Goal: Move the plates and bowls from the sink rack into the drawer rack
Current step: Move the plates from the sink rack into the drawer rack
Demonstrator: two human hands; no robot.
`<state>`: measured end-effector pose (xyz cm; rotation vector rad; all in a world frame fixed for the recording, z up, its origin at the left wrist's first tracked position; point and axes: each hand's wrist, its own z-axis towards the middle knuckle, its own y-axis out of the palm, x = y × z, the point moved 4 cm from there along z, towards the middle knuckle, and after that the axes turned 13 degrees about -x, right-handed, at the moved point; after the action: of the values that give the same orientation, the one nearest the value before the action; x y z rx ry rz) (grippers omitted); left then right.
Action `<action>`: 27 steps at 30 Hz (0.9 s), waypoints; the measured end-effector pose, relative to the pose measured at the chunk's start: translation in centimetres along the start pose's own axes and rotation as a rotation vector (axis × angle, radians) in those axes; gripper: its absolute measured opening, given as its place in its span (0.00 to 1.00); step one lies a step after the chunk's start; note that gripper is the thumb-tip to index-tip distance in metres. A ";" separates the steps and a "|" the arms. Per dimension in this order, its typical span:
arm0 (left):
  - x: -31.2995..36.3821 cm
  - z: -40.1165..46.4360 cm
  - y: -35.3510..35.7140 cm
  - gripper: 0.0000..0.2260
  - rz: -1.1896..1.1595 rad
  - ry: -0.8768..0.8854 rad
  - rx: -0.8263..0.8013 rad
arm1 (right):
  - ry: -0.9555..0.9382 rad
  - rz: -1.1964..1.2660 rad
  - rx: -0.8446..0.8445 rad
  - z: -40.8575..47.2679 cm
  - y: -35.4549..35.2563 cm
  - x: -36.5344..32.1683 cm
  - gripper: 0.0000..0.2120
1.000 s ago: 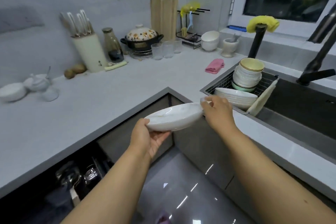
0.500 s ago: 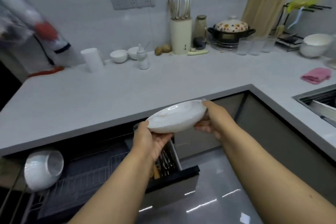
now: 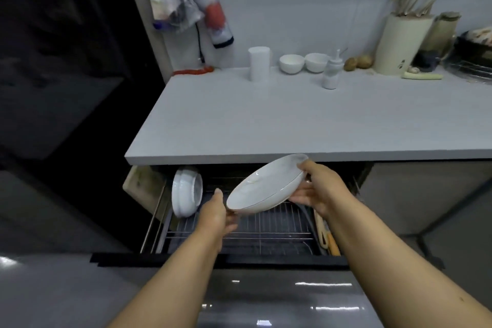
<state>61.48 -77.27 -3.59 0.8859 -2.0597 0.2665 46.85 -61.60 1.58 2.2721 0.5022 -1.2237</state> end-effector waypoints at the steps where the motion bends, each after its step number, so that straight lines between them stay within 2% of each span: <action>1: 0.0 0.4 -2.1 0.19 0.084 0.003 0.053 | -0.003 -0.045 -0.002 0.7 1.5 0.6 0.07; 3: 0.2 0.8 -5.9 0.23 0.262 0.018 0.117 | -0.003 -0.125 -0.012 1.9 4.4 1.9 0.05; 7: 0.1 1.0 -11.6 0.19 0.553 0.083 0.136 | 0.028 -0.212 0.002 4.5 8.5 5.0 0.04; 10: -0.4 1.9 -15.1 0.20 0.807 0.090 0.197 | 0.046 -0.272 -0.027 6.7 10.4 7.6 0.07; 14: -1.8 2.8 -17.8 0.30 0.996 0.043 0.210 | 0.072 -0.390 -0.060 9.2 12.4 9.9 0.11; 18: -3.1 4.1 -19.3 0.33 1.240 0.022 0.190 | 0.094 -0.458 -0.075 12.0 14.1 11.3 0.14; 27: -4.0 7.5 -20.8 0.35 1.413 0.042 0.201 | 0.111 -0.588 -0.142 18.9 17.2 12.7 0.20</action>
<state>72.30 -94.01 -13.95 -0.6282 -2.2882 1.2071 50.34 -85.55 -13.53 2.1438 1.3243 -1.2678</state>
